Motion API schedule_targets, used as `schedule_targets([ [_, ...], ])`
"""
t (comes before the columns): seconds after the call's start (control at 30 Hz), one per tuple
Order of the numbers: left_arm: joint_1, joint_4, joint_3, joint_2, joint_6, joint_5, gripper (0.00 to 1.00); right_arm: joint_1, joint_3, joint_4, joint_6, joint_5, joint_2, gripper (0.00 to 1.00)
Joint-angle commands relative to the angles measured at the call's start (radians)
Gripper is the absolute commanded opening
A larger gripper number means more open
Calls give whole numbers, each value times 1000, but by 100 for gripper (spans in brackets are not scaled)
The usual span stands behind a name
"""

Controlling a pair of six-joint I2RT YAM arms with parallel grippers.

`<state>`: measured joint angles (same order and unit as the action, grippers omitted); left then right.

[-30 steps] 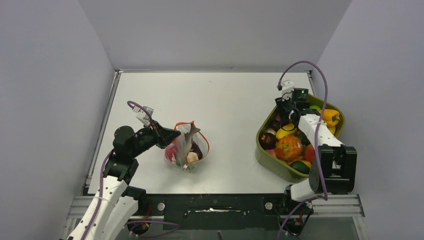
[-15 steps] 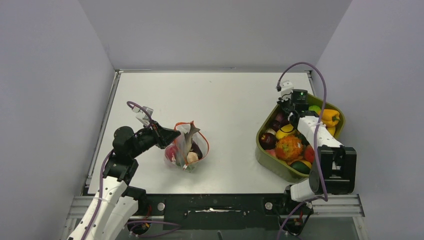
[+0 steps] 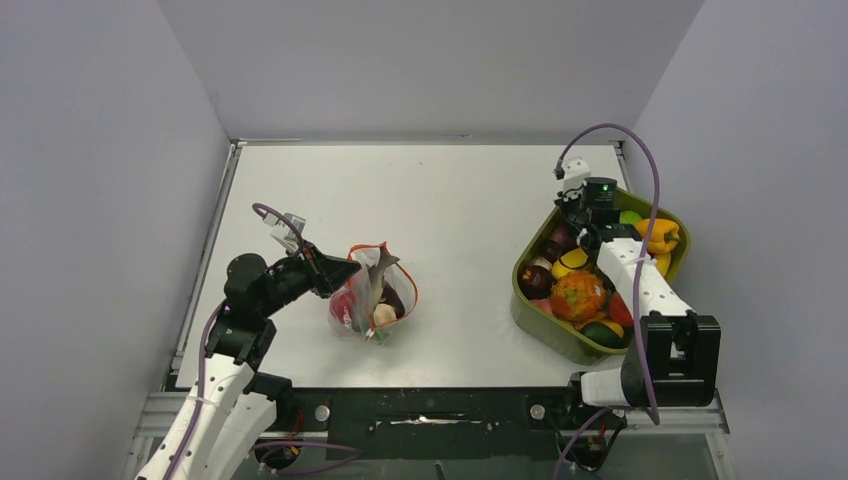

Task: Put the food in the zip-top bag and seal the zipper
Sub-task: Pick up the fake vegetable from the bin.

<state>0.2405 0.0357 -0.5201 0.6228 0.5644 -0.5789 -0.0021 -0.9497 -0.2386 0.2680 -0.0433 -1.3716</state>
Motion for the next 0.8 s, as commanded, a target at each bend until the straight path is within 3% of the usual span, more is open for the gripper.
schedule_targets([
  [0.0, 3, -31, -14, -7, -7, 6, 0, 36, -39, 8, -30, -46, 87, 0],
  [0.4, 3, -32, -13, 0, -8, 8, 0, 166, -138, -72, -70, -98, 226, 0],
  [0.77, 3, -33, -12, 2, -8, 11, 0, 380, -101, 27, -58, 110, 404, 0],
])
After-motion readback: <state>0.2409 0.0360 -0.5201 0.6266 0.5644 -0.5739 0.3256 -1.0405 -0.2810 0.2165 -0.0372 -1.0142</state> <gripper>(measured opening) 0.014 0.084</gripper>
